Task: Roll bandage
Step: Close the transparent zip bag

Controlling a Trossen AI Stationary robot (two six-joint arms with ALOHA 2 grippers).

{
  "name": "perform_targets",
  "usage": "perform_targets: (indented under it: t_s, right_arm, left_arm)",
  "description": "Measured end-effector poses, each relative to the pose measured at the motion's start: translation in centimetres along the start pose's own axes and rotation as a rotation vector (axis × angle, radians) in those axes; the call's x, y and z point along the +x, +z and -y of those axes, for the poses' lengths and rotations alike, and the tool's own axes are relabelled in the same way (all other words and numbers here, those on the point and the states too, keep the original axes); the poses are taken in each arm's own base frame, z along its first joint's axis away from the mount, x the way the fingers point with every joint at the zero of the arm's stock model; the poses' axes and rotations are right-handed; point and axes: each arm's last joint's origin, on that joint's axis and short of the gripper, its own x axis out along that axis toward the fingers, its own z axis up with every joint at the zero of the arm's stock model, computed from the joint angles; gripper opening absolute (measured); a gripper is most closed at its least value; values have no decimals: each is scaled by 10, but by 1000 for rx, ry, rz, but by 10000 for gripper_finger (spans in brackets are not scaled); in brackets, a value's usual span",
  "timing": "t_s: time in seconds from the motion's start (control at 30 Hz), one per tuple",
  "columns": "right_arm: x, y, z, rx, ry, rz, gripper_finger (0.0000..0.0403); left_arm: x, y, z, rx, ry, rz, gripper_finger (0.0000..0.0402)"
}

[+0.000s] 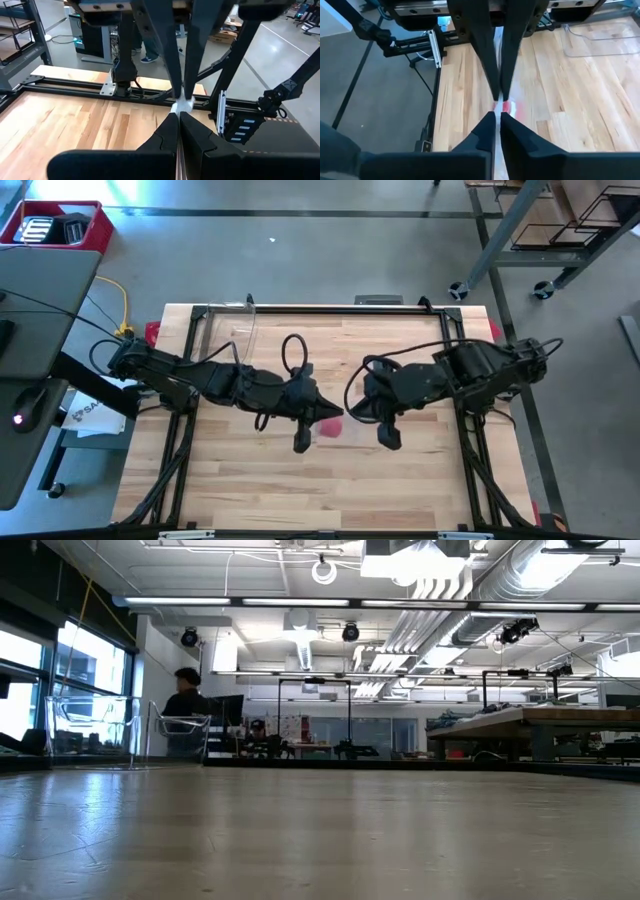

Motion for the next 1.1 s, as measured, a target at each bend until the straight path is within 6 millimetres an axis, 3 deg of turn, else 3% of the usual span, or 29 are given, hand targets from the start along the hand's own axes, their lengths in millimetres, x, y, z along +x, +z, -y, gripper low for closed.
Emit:
perform_targets:
  t_s: [0.23, 0.47, 0.83, 1.1]
  right_arm:
    - [9, 6, -4, -18, 22, 56, 4]
    - [-5, 12, -4, 4, 63, 129, 8]
    - [-19, 11, 3, 71, 114, 97, 104]
    - [-16, -1, 7, 101, 44, -18, 110]
  left_arm:
    - [0, 1, 0, 16, -4, 7, 1]
    - [-1, 2, 0, 14, 4, 13, 1]
    - [-1, 2, 0, 14, 2, 11, 1]
    - [-1, 1, 0, 15, -1, 9, 1]
